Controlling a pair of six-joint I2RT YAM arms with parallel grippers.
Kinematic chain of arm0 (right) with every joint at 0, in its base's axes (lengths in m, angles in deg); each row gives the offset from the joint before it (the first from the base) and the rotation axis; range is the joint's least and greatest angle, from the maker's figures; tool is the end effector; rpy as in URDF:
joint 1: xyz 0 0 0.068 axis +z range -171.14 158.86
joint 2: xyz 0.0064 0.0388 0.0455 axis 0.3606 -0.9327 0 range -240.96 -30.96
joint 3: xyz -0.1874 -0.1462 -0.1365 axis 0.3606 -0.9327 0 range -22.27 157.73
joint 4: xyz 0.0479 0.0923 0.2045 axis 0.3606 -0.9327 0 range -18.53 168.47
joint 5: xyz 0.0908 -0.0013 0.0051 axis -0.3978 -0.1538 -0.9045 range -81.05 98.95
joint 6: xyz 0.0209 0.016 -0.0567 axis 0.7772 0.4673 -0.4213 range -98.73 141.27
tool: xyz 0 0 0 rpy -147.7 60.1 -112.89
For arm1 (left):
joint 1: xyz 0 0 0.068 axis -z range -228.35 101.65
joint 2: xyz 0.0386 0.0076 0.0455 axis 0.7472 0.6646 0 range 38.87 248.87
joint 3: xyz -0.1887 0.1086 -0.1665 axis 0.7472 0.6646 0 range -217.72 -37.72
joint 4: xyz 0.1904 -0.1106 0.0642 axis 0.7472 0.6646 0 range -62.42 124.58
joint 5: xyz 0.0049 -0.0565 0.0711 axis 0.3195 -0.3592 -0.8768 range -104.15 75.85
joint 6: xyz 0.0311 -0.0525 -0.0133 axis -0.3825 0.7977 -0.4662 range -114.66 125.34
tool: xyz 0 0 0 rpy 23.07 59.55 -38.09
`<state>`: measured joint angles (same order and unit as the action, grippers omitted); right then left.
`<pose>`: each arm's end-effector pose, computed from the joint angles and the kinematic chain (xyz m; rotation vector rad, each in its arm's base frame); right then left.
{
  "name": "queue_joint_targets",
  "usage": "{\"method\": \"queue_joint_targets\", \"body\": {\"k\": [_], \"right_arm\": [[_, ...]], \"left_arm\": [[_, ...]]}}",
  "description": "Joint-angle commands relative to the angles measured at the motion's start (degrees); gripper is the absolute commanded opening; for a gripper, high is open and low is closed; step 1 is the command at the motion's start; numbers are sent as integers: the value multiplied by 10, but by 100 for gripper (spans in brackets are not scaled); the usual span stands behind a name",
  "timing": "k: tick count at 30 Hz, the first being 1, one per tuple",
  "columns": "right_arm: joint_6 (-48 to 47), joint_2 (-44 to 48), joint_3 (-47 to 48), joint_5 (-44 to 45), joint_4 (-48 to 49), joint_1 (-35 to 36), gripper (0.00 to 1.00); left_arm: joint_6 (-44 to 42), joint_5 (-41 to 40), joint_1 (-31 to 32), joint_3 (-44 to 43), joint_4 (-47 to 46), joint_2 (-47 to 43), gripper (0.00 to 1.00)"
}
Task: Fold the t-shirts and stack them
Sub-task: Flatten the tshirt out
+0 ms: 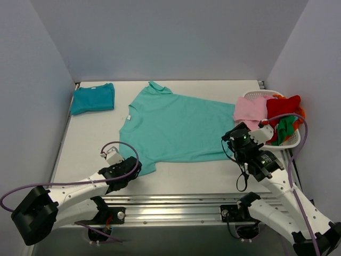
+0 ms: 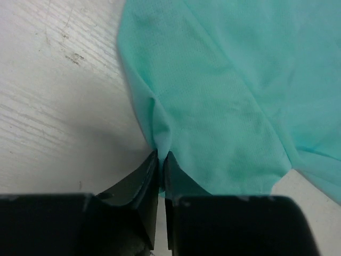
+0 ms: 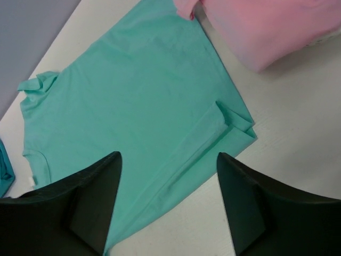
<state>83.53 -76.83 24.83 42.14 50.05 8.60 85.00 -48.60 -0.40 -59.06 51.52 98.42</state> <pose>0.1394 0.0496 0.3164 0.8908 1.7812 0.4546 0.1143 -0.0867 0.1590 -0.8299 2.2493 -0.2047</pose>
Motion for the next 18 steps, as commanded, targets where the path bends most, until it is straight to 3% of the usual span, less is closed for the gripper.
{"method": "queue_joint_targets", "body": {"k": [1, 2, 3, 6, 10, 18], "right_arm": [[-6, 2, -38, -42, 14, 6, 63], [-8, 1, -61, -66, 21, 8, 62], [-9, -3, -73, -76, 26, 8, 62], [-8, -13, -112, -98, 32, 10, 63], [-9, -26, -169, -140, 80, 13, 77], [12, -104, -191, -91, 171, 11, 75]], "left_arm": [[7, 26, 1, 2, -1, 15, 14], [5, 19, 1, -1, 1, 11, 4], [4, 13, 1, -5, 5, 8, 2], [-15, -18, 0, -17, -4, -5, 2], [-66, -23, -26, -50, -31, 10, 2], [-115, 23, -58, -55, -110, 64, 2]]}}
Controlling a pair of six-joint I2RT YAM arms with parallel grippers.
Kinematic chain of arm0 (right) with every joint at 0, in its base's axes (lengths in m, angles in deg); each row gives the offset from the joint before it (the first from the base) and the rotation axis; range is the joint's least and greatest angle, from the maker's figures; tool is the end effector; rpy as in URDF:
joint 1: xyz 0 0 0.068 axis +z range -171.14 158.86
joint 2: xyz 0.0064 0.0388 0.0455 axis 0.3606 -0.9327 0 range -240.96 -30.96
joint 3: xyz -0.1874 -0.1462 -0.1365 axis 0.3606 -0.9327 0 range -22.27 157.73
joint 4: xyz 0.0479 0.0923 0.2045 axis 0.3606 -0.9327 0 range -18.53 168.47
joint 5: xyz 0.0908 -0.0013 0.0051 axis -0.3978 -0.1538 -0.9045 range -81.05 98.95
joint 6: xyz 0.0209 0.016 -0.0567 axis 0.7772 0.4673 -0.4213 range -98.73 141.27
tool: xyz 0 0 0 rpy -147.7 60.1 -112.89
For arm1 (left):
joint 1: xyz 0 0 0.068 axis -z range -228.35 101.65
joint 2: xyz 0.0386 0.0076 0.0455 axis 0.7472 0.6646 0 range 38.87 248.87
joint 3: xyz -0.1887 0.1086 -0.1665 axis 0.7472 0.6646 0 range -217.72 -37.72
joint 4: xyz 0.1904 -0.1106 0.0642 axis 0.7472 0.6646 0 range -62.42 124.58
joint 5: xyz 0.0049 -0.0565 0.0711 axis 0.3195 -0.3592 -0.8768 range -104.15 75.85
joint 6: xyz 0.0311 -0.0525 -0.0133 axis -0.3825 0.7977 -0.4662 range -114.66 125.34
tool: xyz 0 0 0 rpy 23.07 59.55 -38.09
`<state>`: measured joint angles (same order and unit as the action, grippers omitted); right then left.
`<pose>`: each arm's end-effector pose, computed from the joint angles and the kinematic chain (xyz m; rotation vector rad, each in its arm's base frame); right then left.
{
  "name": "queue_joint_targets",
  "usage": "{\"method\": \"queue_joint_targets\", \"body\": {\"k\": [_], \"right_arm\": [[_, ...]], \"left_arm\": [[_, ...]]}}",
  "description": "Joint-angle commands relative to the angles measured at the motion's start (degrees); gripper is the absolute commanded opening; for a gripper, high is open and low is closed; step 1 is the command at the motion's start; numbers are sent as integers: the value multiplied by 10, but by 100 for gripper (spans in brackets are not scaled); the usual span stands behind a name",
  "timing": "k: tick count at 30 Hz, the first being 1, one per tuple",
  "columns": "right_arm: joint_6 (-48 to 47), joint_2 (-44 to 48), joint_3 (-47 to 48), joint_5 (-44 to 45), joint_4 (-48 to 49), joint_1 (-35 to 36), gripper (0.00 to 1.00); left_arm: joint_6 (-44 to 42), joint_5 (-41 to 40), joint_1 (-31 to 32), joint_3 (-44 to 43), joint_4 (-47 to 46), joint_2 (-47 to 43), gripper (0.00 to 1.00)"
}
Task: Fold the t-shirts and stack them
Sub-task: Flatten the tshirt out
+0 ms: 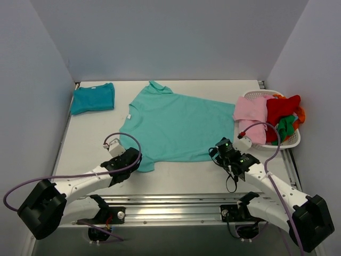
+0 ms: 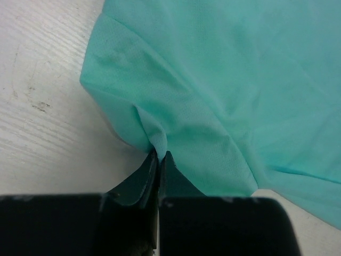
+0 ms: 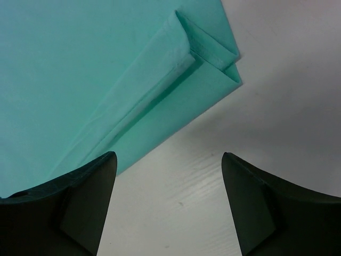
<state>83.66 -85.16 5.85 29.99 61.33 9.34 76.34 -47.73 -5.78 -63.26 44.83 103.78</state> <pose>0.1522 0.0697 0.2089 0.8074 2.1543 0.4250 0.1435 -0.0962 0.1717 -0.7796 2.2156 -0.2001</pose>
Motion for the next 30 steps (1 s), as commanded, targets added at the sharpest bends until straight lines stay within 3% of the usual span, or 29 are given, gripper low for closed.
{"method": "queue_joint_targets", "body": {"k": [1, 12, 23, 26, 27, 30], "right_arm": [[10, -33, 0, 38, 84, 4, 74], [-6, -223, 64, 84, 166, -9, 65], [-28, -205, 58, 84, 176, -86, 58], [-34, -181, 43, 81, 176, -106, 48], [-40, -177, 41, 78, 180, -110, 36], [-45, -173, 34, 70, 186, -116, 23]], "left_arm": [[-29, 16, -6, -12, -44, 12, 2], [-40, 20, -14, 9, -28, -28, 2], [-58, 16, -20, 18, -6, -64, 2], [-61, 18, -22, 16, -8, -63, 2], [-62, 19, -22, 16, -8, -62, 2], [-66, 19, -23, 15, -11, -59, 2]]}}
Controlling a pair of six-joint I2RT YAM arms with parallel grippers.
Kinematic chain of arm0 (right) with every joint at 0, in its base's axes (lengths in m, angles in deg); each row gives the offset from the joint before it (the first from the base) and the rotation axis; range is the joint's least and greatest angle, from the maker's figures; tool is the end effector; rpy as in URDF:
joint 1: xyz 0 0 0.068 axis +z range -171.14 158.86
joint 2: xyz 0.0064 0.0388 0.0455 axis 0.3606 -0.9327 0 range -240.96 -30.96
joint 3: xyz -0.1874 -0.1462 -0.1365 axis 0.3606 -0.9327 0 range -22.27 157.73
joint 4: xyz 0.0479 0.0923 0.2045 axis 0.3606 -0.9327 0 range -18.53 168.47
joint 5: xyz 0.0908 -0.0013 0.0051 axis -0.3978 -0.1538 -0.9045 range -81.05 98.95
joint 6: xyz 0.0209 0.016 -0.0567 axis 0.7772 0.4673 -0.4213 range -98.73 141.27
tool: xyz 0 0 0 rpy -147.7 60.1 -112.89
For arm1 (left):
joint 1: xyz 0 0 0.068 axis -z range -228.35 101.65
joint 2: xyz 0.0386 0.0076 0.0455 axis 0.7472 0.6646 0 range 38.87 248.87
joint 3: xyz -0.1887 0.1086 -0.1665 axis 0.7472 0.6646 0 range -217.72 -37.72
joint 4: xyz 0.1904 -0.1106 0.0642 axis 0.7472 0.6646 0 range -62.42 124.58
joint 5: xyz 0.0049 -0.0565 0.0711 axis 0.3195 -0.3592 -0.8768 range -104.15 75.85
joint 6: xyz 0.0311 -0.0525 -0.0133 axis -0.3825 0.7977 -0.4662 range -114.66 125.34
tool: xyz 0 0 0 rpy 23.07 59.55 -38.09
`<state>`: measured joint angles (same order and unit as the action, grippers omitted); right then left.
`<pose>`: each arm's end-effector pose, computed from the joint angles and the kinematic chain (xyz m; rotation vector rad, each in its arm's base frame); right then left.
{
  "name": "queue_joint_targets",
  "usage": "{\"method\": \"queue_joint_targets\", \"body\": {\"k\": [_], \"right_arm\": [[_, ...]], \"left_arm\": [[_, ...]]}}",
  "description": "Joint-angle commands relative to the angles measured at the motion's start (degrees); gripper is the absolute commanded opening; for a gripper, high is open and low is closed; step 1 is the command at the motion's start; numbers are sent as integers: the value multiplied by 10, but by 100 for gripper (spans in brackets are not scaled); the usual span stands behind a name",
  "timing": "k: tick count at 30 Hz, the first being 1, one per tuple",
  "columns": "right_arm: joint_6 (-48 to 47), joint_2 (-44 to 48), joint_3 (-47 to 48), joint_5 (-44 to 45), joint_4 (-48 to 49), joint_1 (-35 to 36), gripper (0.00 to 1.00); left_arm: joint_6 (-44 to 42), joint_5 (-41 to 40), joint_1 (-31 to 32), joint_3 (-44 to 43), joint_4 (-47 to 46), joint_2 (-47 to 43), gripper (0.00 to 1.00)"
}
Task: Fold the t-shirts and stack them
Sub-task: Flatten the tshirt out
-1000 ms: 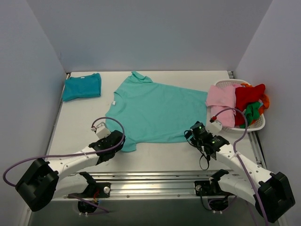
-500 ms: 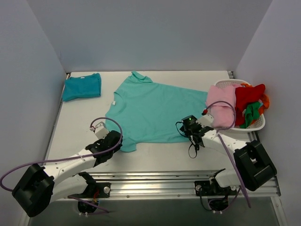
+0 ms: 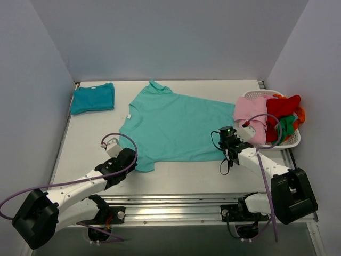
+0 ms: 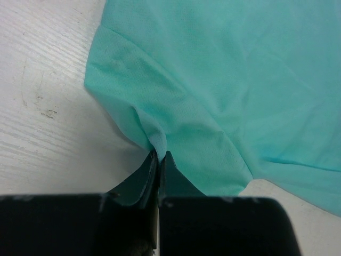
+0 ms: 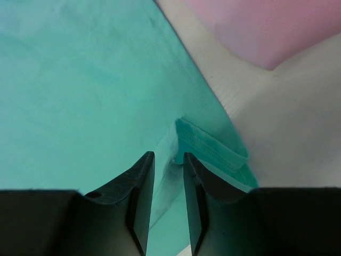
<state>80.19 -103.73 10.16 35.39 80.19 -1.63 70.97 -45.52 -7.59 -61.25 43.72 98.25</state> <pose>0.2255 0.0573 0.2036 0.9591 1.9533 0.2639 0.1382 -0.0865 0.1769 -0.7159 2.2083 -0.2485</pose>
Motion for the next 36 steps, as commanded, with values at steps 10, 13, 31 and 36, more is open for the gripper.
{"method": "queue_joint_targets", "body": {"k": [10, 13, 31, 36], "right_arm": [[-16, -8, -24, -15, 22, -8, 15], [-17, -11, -24, -20, 24, -8, 15], [-28, 3, -41, -56, 39, -7, 0], [-35, 49, -26, -58, 12, -6, 0]], "left_arm": [[-9, 0, -7, 3, 3, -13, 2], [-8, 0, -7, 6, 4, -14, 2], [-6, 2, -7, 14, 2, -22, 2], [-30, -30, 5, -19, 61, -44, 2]]}}
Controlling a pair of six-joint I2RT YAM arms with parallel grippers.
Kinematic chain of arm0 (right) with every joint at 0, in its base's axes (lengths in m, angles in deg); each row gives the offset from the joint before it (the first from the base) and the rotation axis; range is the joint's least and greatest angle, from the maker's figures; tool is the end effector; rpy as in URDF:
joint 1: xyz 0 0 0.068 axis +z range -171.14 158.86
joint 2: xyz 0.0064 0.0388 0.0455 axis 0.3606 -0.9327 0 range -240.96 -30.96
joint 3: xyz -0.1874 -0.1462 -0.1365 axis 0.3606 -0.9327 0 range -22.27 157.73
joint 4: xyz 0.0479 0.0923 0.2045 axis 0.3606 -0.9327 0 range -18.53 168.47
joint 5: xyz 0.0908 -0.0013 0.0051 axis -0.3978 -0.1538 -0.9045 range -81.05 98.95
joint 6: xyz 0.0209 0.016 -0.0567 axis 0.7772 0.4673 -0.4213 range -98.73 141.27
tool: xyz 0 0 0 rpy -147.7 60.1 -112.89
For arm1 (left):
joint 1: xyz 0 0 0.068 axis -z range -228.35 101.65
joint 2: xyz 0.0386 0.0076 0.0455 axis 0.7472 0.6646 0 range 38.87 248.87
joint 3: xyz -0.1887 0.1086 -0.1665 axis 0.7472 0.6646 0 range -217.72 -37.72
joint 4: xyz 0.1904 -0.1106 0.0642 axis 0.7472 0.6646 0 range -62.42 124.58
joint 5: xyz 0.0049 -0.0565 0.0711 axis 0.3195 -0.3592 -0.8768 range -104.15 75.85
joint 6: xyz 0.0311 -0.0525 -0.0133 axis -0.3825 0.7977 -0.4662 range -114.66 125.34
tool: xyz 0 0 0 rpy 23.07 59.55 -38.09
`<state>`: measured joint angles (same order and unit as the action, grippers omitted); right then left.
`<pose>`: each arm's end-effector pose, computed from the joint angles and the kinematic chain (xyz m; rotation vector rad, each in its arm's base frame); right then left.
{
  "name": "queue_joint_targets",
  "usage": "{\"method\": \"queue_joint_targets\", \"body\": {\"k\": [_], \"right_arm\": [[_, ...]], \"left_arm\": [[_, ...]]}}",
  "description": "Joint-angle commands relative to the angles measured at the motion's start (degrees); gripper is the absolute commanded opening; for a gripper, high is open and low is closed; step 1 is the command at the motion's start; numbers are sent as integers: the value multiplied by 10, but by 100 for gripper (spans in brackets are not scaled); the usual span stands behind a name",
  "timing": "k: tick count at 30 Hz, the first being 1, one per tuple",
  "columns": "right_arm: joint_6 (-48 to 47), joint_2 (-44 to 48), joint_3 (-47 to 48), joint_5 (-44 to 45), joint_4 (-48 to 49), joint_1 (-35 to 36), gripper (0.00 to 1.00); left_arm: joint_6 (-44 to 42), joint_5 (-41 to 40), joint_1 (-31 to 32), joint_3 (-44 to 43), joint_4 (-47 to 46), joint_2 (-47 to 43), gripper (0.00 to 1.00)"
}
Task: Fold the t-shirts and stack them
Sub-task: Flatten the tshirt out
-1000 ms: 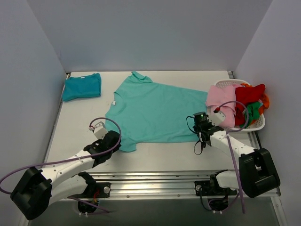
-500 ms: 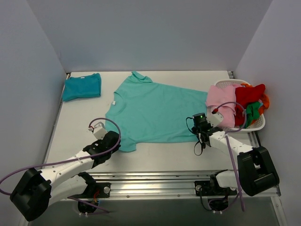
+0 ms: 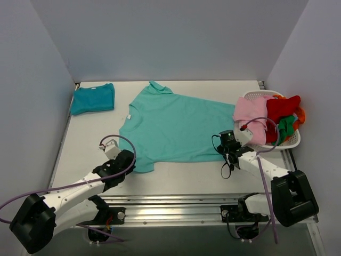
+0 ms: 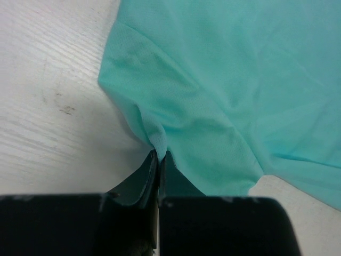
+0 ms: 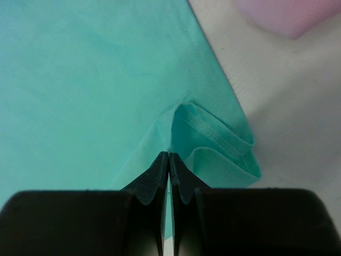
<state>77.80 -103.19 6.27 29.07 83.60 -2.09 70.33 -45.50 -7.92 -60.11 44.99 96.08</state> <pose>0.2184 0.0580 0.1901 0.8886 2.0316 0.3422 0.1329 -0.0808 0.1750 -0.7089 2.2126 -0.2362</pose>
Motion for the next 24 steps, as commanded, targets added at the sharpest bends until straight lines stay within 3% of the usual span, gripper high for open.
{"method": "queue_joint_targets", "body": {"k": [1, 4, 10, 18, 24], "right_arm": [[-15, 74, 21, 6, -34, -2, 0], [-29, 146, 66, 11, -116, 3, 0], [-62, 277, 168, 37, -247, 6, 0], [-95, 378, 270, 41, -347, 6, 0], [-116, 413, 376, -2, -390, 6, 0]], "left_arm": [[-28, -56, 15, -55, 67, -44, 2], [-51, -100, 35, -111, 134, -102, 2], [-121, -111, 53, -200, 212, -189, 2], [-273, 0, 58, -344, 205, -239, 2], [-312, 86, 59, -459, 179, -239, 2]]}}
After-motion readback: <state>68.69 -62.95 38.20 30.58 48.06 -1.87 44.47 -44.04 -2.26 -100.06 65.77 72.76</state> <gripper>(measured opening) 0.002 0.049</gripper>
